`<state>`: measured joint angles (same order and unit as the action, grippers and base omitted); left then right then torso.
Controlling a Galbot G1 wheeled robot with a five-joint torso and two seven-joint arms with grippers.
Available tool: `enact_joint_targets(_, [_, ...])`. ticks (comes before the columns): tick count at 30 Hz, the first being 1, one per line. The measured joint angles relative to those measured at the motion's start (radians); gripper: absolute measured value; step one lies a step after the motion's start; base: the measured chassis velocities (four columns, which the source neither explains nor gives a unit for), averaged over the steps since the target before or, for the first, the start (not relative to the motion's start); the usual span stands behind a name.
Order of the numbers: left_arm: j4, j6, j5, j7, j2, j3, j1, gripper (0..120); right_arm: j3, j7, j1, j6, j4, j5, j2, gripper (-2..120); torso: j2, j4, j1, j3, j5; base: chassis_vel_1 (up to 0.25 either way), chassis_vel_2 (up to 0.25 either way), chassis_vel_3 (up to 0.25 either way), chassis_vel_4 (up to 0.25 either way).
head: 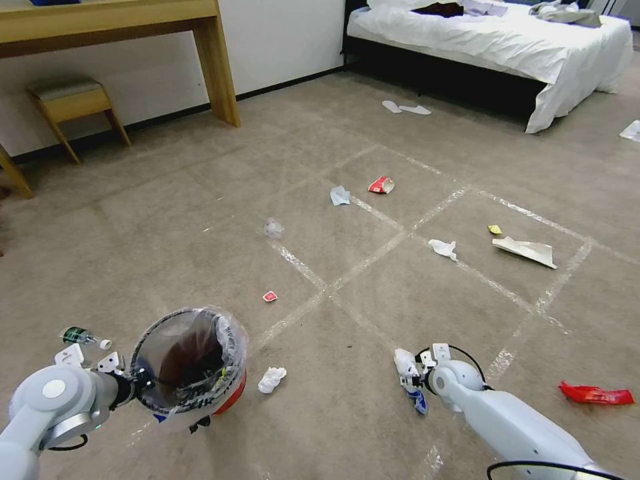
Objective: Pick up the trash bin and place the garbage on the floor into it.
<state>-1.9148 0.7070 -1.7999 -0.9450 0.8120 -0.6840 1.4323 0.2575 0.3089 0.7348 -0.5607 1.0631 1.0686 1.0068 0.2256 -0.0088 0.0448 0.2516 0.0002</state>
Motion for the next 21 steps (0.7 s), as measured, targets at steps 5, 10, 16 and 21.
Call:
enact_joint_targets(5, [-0.001,-0.002,0.006,-0.001,0.002,-0.002,0.005,0,-0.006,-0.014,-0.029,0.006,-0.054,0.005,0.038,100,0.0,0.0,0.0,0.0,0.0,0.0,0.0,0.0,0.0])
enact_joint_targets(10, [0.005,-0.002,0.012,0.002,0.008,-0.002,0.004,0,-0.024,-0.02,-0.027,0.013,-0.108,-0.005,0.091,100,0.0,-0.0001,0.0,0.0,0.0,0.0,0.0,0.0,0.0])
enact_joint_targets(16, [0.01,-0.003,0.017,0.007,0.012,0.005,0.001,0,-0.042,-0.03,-0.029,0.029,-0.145,-0.024,0.132,100,0.0,-0.0001,0.0,0.0,0.0001,0.0,0.0,0.0,0.0])
enact_joint_targets(21, [0.016,-0.003,0.023,0.014,0.012,0.006,0.001,0,-0.051,-0.043,-0.033,0.048,-0.172,-0.05,0.14,100,0.0,-0.0001,0.0,0.0,-0.0001,0.0,0.0,0.0,0.0])
